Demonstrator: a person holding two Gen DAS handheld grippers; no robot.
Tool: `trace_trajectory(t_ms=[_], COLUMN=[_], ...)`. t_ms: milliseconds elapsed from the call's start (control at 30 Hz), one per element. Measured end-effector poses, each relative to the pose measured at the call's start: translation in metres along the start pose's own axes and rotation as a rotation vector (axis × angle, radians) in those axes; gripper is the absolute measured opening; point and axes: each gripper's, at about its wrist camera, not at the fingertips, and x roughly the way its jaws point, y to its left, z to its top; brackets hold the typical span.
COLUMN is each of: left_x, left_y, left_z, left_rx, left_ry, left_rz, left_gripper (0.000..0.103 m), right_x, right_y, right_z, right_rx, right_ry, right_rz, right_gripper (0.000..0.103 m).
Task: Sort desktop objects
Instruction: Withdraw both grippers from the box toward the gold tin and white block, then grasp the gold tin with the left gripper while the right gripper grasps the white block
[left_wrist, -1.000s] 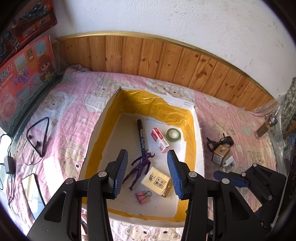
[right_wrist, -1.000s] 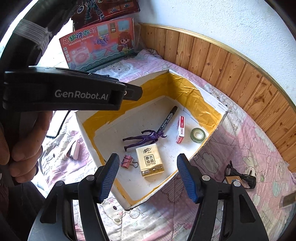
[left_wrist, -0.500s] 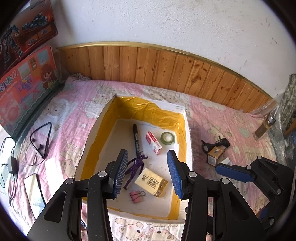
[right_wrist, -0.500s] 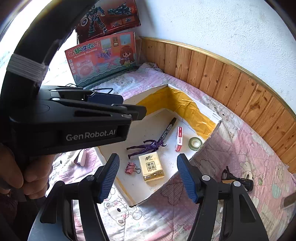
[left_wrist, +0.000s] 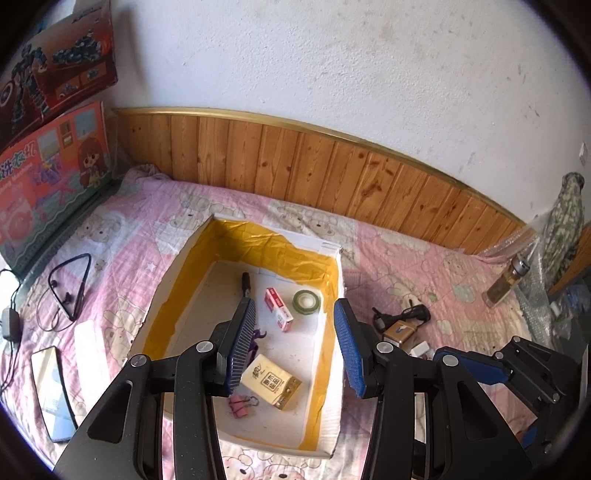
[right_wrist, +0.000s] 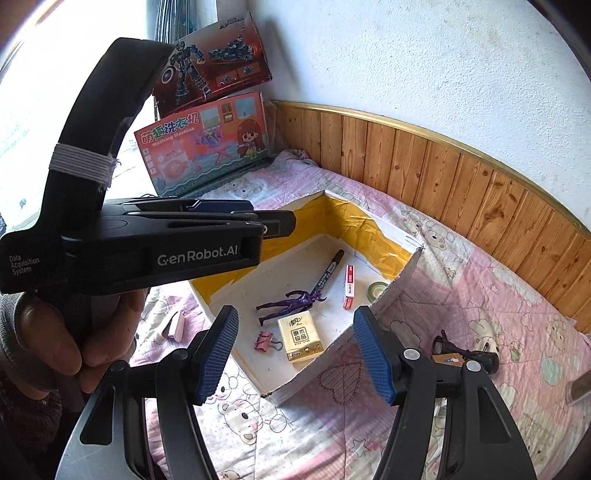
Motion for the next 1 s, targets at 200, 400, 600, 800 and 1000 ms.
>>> trace_trajectory(t_ms=[200,400,600,800,1000], left_x=[-0.001,0.012,0.035,0.07,0.115], left_y=[-0.02,-0.05,-0.083,-0.108,-0.134], left_z=[-0.001,-0.005,-0.016,-0.031,-0.04], left_rx=[0.008,0.05,0.1,0.113,0.141], left_ry=[-0.044,-0.042,0.013,0.101,0.182], left_rz=[-0.056,-0.11,-0.166,-0.203,-0.228], left_gripper=[0.047,0.047,0.047,0.047,0.047], right_x=[-0.022,-0.052,-0.066,-0.037,0.018], right_y=[-0.02,-0.059,-0.109,-0.161,-0.206], right_z=[-0.006,-0.018,-0.032,-0.066,-0.115], right_rx=[0.051,0.148,0.24,0.316,0.36], right_ry=[-0.04,-0.093,-0.115,-0.013,0.162], right_rz=[-0.018,-0.056,-0.119,-0.217,-0.266], right_gripper=[0.066,0.066,0.066,0.066,0.066])
